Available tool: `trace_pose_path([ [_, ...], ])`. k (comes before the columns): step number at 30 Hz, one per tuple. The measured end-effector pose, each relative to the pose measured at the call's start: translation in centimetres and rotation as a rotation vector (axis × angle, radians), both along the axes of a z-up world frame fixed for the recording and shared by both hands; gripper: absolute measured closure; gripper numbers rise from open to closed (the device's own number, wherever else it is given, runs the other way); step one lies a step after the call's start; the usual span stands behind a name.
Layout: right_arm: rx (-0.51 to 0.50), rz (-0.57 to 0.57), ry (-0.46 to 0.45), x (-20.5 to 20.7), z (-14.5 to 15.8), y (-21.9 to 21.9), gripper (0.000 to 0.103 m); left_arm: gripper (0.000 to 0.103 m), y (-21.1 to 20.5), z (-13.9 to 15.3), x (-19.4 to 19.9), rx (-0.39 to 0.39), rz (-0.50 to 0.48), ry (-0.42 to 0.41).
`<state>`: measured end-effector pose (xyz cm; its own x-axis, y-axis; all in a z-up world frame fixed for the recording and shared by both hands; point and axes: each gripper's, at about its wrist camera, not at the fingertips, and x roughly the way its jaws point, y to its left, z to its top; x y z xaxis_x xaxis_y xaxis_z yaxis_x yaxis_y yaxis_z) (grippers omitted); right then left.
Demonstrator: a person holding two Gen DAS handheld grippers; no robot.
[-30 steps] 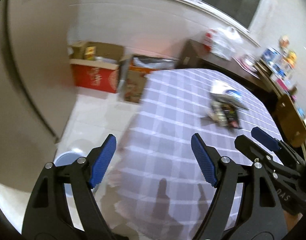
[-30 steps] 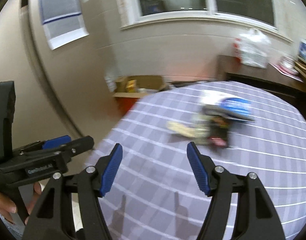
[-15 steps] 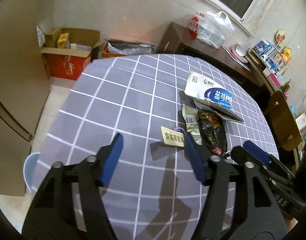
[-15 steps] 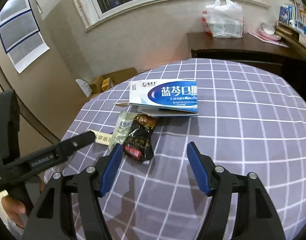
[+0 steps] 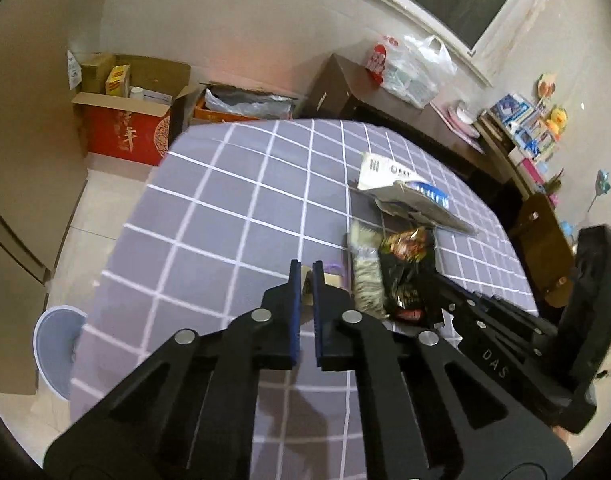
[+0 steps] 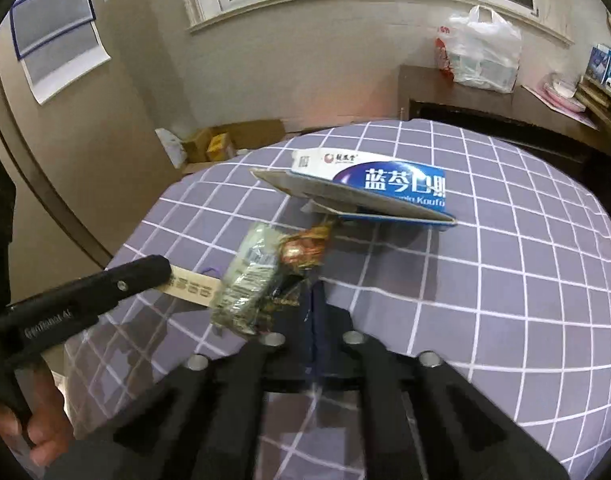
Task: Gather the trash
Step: 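Grasp the beige strip with the left tool while the right tool grasps the brown wrapper, then carry the strip and brown wrapper with both tools over the bin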
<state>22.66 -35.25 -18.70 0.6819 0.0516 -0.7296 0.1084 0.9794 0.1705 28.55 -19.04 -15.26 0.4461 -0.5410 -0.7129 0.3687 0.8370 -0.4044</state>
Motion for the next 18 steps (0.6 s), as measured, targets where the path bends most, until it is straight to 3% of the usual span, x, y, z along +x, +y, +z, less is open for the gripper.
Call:
trace_pose_path([
  [11, 0.028, 0.013, -0.087, -5.0, 3.9, 2.0, 0.101, 0.103, 5.7, 4.0, -4.0, -0.075, 0.043, -0.058],
  [18, 0.043, 0.099, -0.126, -6.3, 6.4, 7.6, 0.101, 0.103, 11.3, 5.8, -6.6, -0.104, 0.095, -0.098],
])
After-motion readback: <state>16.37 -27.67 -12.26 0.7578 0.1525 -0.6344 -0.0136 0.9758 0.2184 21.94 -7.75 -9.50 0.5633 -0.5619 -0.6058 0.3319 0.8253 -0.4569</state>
